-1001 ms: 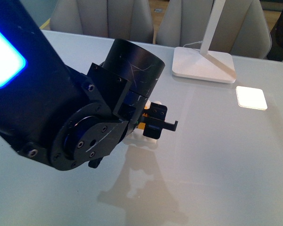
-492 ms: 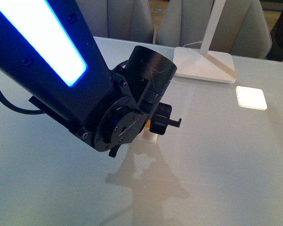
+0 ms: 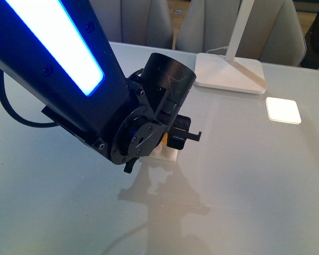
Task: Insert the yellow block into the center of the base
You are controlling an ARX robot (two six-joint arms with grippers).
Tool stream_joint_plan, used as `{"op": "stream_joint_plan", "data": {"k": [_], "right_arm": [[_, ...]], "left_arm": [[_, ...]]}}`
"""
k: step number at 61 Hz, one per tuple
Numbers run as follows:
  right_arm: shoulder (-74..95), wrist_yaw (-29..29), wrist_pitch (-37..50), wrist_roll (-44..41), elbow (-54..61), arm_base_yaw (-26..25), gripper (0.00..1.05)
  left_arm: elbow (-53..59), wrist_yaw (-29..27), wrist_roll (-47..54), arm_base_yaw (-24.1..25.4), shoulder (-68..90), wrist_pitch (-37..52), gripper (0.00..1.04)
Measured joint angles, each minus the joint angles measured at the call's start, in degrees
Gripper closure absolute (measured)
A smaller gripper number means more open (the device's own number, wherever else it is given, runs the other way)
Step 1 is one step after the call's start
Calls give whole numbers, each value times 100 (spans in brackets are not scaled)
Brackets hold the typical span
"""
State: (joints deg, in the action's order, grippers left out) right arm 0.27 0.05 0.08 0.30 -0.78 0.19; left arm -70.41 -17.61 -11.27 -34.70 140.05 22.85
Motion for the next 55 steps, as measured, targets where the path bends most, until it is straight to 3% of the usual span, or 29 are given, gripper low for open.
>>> {"op": "stream_joint_plan", "data": {"k": [55], "right_arm": [[0, 0, 0, 0, 0, 0, 9]], "left_arm": [[-39, -2, 39, 74, 155, 46, 42]]}}
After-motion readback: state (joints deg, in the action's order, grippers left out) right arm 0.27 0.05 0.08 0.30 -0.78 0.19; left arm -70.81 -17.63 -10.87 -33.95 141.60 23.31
